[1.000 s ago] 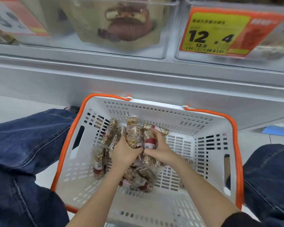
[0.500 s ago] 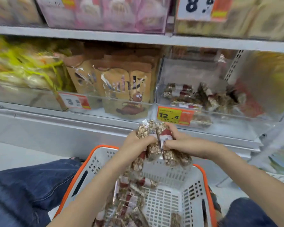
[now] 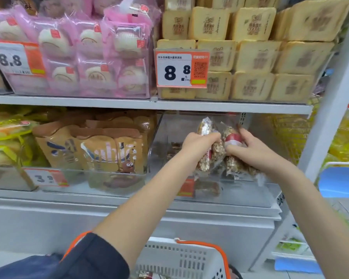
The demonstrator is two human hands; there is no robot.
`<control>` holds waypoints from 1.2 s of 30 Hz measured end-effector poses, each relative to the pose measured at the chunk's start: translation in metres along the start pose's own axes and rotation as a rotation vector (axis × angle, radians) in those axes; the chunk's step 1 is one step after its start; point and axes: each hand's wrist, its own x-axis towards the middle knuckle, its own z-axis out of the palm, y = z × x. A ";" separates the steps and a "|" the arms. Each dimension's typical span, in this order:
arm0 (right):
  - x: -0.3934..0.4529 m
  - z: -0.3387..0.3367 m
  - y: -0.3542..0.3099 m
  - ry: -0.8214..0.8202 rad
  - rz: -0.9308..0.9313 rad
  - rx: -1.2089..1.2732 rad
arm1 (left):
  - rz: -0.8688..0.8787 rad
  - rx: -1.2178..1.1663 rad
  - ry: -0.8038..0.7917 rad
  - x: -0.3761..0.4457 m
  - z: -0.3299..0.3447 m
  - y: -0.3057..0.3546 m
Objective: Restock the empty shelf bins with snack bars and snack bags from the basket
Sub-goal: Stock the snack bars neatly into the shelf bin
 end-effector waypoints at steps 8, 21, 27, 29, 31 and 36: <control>0.044 -0.004 0.051 0.127 -0.043 -0.226 | 0.027 0.088 -0.024 0.056 0.042 -0.025; 0.006 0.014 0.050 0.241 -0.330 -0.392 | 0.419 0.211 0.078 0.007 0.003 -0.057; -0.045 0.067 0.054 0.212 -0.592 -0.597 | 0.582 0.301 0.030 -0.056 -0.052 -0.113; -0.055 0.098 0.067 0.225 -0.638 -0.701 | 0.458 0.322 0.040 -0.068 -0.074 -0.156; -0.061 0.127 0.083 0.278 -0.679 -0.759 | 0.260 0.383 0.062 -0.076 -0.100 -0.212; -0.077 0.201 0.133 0.175 -0.599 -0.654 | -0.213 0.834 0.074 -0.103 -0.168 -0.358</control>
